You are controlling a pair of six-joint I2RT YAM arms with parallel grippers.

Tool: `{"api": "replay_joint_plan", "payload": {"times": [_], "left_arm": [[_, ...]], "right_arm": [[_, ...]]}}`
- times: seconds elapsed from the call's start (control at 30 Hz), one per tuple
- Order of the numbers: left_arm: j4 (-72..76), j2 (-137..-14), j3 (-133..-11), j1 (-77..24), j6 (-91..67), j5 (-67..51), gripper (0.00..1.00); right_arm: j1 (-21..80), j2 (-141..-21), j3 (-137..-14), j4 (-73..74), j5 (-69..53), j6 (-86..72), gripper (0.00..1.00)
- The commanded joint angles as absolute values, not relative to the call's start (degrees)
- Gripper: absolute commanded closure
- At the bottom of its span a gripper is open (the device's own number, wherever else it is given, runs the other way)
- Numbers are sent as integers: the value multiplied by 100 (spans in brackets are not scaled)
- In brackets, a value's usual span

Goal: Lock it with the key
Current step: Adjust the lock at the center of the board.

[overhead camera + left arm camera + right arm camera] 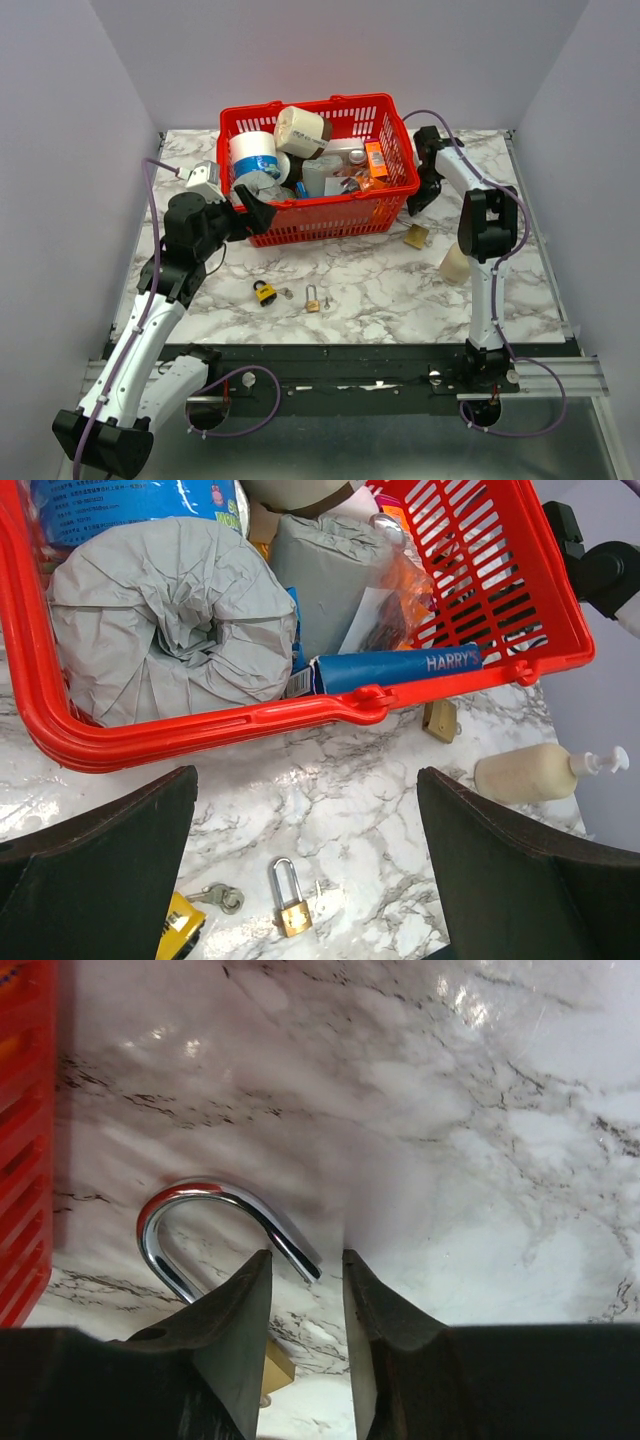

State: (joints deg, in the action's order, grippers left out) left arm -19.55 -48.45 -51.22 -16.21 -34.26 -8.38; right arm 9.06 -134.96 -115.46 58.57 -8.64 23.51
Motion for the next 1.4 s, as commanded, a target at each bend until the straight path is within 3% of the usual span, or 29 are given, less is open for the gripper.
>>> {"api": "replay_joint_plan", "payload": {"times": [0.0, 0.27, 0.43, 0.57, 0.97, 1.07, 1.1, 1.2, 1.3, 1.37], "left_arm": [[-2100, -4825, -5361, -1564, -3366, -896, 1], [-2153, -4790, -5414, -1503, -3340, -861, 1], [-2223, -4764, -5467, -1468, -3252, -853, 1], [-2259, -4737, -5502, -1433, -3234, -879, 1], [-2224, -4764, -5475, -1371, -3243, -940, 1], [-2250, -4755, -5519, -1362, -3252, -940, 1], [-2267, -4746, -5520, -1362, -3261, -940, 1], [-2276, -4737, -5502, -1354, -3322, -949, 1], [-2294, -4720, -5467, -1354, -3357, -958, 1], [-2311, -4711, -5441, -1345, -3375, -958, 1]], "right_arm": [[949, -13465, -11540, 5942, -510, 2268, 64], [905, -13702, -11927, 6196, -369, 2347, 78], [853, -13624, -11761, 6275, -273, 2487, 99], [599, -13290, -11182, 5855, -88, 2785, 99], [106, -12832, -11013, 5739, -325, 3015, 99], [27, -12438, -10855, 5757, -859, 2621, 82], [35, -12297, -10741, 5713, -1018, 2497, 62], [96, -11656, -10188, 5415, -1502, 1908, 28], [184, -11260, -9678, 5212, -1661, 1495, 18], [219, -11084, -9345, 4933, -1574, 1310, 16]]}}
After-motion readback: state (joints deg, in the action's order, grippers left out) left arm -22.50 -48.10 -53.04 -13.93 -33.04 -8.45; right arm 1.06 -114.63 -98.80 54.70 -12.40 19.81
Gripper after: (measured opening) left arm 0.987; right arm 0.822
